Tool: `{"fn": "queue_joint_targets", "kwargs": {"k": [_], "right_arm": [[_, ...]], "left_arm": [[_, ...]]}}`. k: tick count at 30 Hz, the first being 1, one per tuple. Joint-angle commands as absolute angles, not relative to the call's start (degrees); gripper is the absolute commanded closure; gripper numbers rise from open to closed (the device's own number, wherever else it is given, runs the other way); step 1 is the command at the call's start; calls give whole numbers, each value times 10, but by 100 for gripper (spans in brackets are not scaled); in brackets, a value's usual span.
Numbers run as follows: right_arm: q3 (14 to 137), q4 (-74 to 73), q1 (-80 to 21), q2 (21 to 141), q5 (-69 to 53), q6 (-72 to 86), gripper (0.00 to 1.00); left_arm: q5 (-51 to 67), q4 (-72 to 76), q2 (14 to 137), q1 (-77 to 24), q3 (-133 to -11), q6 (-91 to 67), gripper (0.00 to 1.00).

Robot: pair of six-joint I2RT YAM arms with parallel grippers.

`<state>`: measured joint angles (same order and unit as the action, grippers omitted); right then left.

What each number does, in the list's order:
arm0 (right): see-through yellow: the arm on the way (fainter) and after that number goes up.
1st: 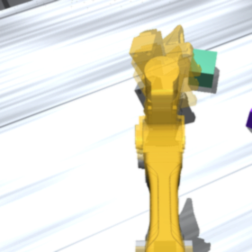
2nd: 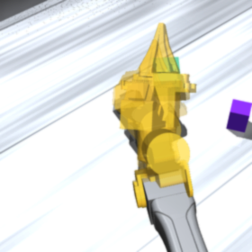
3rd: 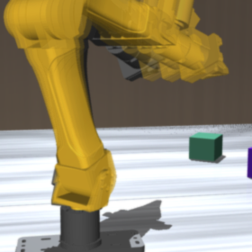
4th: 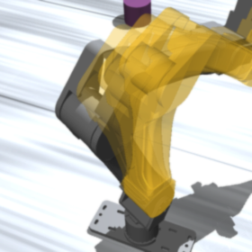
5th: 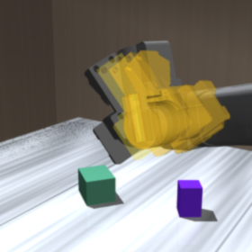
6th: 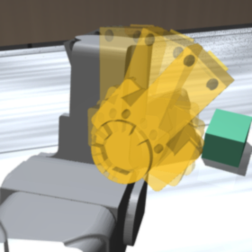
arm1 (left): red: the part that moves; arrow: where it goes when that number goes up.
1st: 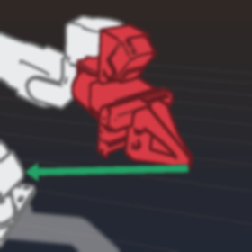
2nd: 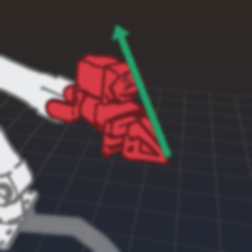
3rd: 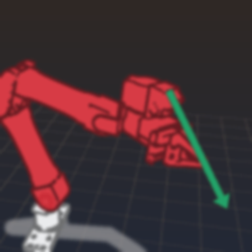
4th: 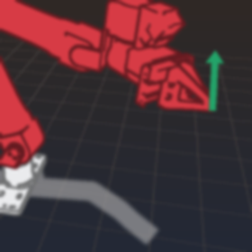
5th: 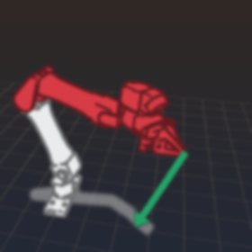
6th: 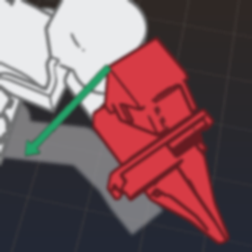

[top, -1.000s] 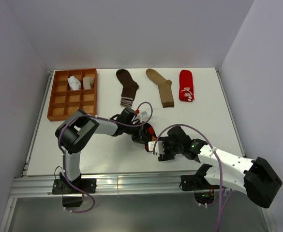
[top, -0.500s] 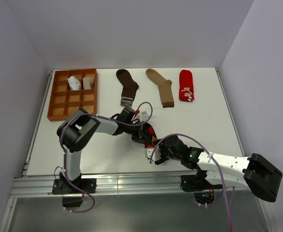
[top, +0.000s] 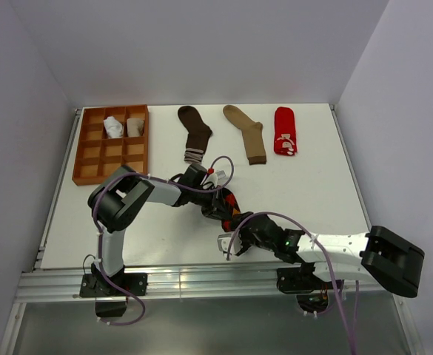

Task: Roll the socks
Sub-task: Roll the sock at the center of the board.

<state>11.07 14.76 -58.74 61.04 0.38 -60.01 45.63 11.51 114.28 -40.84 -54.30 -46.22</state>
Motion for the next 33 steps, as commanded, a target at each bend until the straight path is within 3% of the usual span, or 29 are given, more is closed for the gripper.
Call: {"fn": "queue_joint_targets", "kwargs": {"k": [1,7,11,14,20,33], "right_arm": [[102,182,-592,635,13,-623,32],[108,195,-591,669,12,-628,41],[123,165,-591,683,9,-626,71],[144,104,-591,670,-12,-609,78],[184,5,-591,651,-32,-577,79],[203,-42,-591,674,-26,-544,80]], "left_arm": [[358,9,1191,-416,-508,-402,100],[360,4,1187,-416,-506,-397,100],[357,2,1174,-416,-514,-391,100],[321,-48,1153,-416,-544,-388,100],[269,-107,1099,-403,-605,-388,91],[252,-112,1057,-358,-637,-380,88]]}}
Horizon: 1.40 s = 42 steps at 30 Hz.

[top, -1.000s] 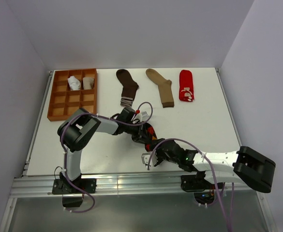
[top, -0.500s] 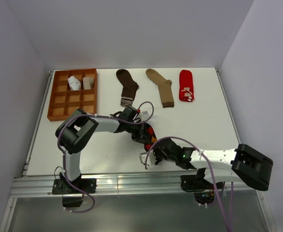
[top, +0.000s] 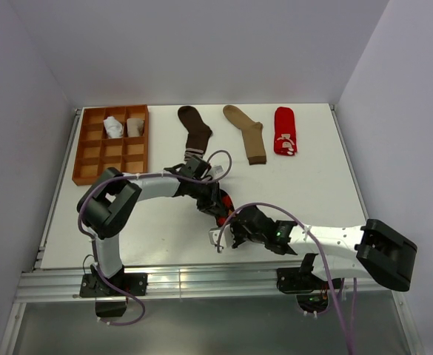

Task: Roll the socks
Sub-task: Roll the sock at the center of the board.

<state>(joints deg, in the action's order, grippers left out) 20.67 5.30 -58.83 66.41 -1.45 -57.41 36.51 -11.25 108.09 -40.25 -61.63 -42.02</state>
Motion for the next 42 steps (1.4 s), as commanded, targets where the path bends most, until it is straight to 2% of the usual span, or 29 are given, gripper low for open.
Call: {"fn": "queue_joint_targets", "kwargs": {"k": [1,8,11,19,26,35,42], "right_arm": [[203,-42,-591,676,-26,-543,80],[200,-46,-591,674,-26,-542,81],[196,-44,-592,673,-26,-541,81],[200,-41,-591,684,-19,-542,81],[207,-40,-591,700,-20,-536,81],[224,-57,-591,702,-23,-527,81],[293,-163,-591,702,-61,-516,81]], "left_arm": [[245,-115,1057,-358,-643,-379,87],[197,-155,1071,-358,-652,-353,74],[193,-143,1062,-359,-638,-352,72],[256,-95,1056,-362,-646,-353,72],[266,-82,1048,-380,-671,-353,71],[280,-120,1147,-390,-718,-351,77],[270,-166,1205,-390,-768,-344,80]]}}
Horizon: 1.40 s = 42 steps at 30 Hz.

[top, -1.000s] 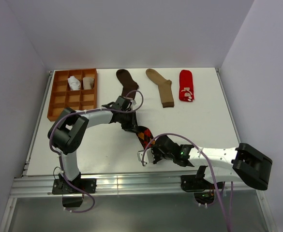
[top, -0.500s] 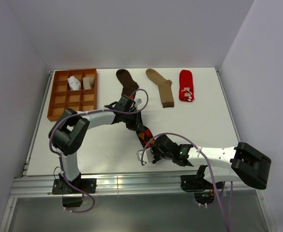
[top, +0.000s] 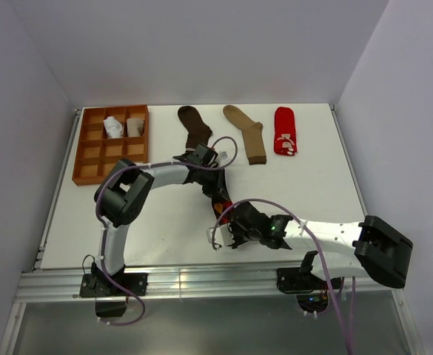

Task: Roll the socks
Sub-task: Roll the sock at the center of the board.

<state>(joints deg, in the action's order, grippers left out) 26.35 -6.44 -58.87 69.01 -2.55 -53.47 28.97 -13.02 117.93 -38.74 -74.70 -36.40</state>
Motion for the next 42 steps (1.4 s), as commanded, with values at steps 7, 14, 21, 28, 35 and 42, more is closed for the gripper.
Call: {"fn": "queue_joint_targets", "kwargs": {"k": [7,14,21,28,35,42], "right_arm": [[350,-229,-591,759,-95,-509,80],[422,-280,-561,888,-157,-504,80],[541,-427,-463,990,-267,-503,80],[595,-482,-422,1046,-297,-482,80],[602,-471,-412,1074,-289,-451,80],[630,-508,-401,1103,-312,-444,80]], "left_arm": [[287,-169,1227,-391,-795,-330,81],[297,-171,1234,-393,-814,-317,80],[295,-141,1190,-392,-787,-316,66],[260,-114,1137,-376,-783,-336,44],[271,-69,1107,-341,-779,-350,27],[268,25,1031,-300,-681,-423,28]]}}
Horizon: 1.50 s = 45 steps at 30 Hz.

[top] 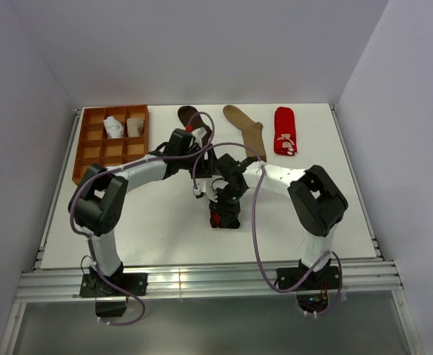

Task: Roll the socks
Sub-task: Roll the sock at the center of the board.

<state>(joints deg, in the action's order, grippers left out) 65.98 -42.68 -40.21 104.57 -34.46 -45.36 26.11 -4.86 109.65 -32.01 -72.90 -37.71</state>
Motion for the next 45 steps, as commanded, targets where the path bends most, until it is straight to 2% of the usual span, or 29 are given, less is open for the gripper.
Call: {"fn": "queue_joint_targets", "kwargs": {"k": [1,7,13,19,22,25,31,37,45], "right_arm": [[641,-517,-398,1106,-319,-446,79],[691,-592,-380,1147,-359,-462,79],[742,-653,-360,1194,-390,-471,78],[780,-680,-344,1241,-400,-462,78],[796,-695,-337,1262,-405,-466,78],[812,-707,-333,1285,-405,-463,78],[852,-736,-322,1323,-411,-461,77],[870,-745,-315,1338,-410,-454,76],[876,-754,-304,1346,-410,-460,76]], "left_arm": [[272,59,1018,-292,-644,-445,28],[233,126,914,-272,-528,-497,29],[218,287,810,-242,-362,-575,27],[128,320,716,-260,-256,-534,28],[124,360,674,-277,-201,-524,28],[82,307,651,-333,-220,-448,29],[9,200,735,-474,-324,-338,31],[67,184,819,-504,-382,-292,33],[164,229,877,-513,-384,-297,34]]}}
